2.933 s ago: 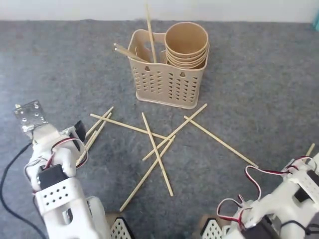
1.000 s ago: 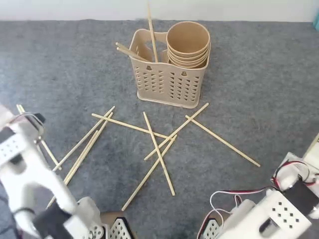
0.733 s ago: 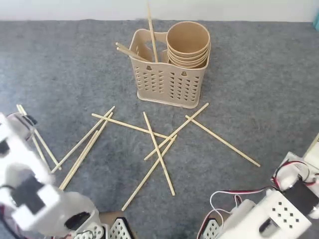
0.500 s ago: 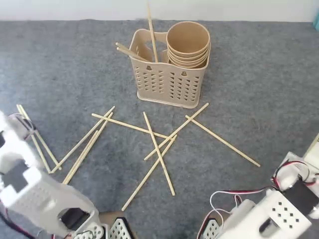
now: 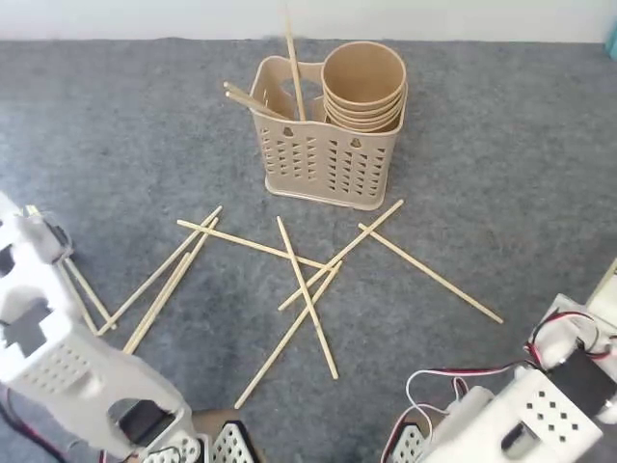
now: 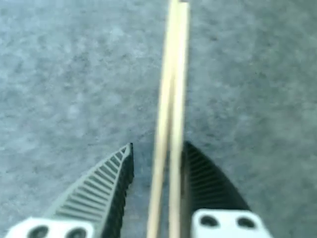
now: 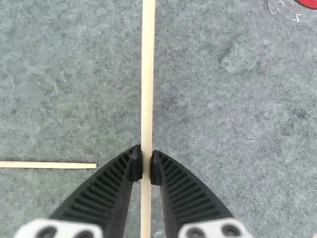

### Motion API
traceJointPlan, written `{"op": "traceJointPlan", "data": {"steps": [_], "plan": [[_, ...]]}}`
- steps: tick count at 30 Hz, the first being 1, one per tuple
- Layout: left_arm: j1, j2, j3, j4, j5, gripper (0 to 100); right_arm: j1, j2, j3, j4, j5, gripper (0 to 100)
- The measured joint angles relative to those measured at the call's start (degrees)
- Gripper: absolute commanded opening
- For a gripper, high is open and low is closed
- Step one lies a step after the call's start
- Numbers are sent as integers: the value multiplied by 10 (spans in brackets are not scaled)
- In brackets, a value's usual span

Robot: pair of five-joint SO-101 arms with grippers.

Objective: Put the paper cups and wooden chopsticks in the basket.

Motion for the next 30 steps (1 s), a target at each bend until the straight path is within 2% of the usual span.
{"op": "traceJointPlan", "data": {"steps": [5,15,21,27,30], "plan": [[4,10,-13,4,-1,12,0,0,0,0,0,8],[18,15,-89,138,-2,12,0,0,0,0,0,8],[42,15,-131,186,-1,14,0,0,0,0,0,8],[58,15,-135,190,-1,115,0,0,0,0,0,8],[64,15,-135,192,-1,130,0,0,0,0,0,8]]}}
